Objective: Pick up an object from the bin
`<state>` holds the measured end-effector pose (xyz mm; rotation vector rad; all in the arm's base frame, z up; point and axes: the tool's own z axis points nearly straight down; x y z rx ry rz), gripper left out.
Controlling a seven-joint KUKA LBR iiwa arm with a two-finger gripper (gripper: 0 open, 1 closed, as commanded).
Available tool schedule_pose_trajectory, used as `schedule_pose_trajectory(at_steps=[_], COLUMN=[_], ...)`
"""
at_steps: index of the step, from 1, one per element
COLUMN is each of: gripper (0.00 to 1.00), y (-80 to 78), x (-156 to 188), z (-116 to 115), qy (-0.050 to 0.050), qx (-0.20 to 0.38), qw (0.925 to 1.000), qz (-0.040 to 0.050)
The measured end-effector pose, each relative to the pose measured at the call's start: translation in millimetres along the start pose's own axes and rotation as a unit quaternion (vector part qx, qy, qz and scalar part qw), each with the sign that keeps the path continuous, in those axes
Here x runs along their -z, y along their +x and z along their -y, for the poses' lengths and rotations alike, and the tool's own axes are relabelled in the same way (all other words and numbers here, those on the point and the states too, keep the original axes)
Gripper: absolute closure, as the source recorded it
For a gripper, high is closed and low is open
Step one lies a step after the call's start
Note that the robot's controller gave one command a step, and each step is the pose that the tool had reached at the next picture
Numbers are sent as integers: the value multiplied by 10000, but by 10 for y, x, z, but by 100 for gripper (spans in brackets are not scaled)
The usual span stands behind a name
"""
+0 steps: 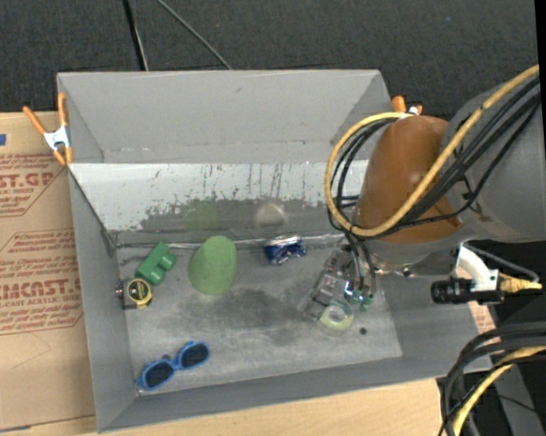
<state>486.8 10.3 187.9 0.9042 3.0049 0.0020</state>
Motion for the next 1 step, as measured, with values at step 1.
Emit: schedule_pose_trajectory(at_steps=[1], gripper=[100], y=[1], x=[-2], z=[1], qy=[14], qx=[3], qw=[10000], qz=[-14])
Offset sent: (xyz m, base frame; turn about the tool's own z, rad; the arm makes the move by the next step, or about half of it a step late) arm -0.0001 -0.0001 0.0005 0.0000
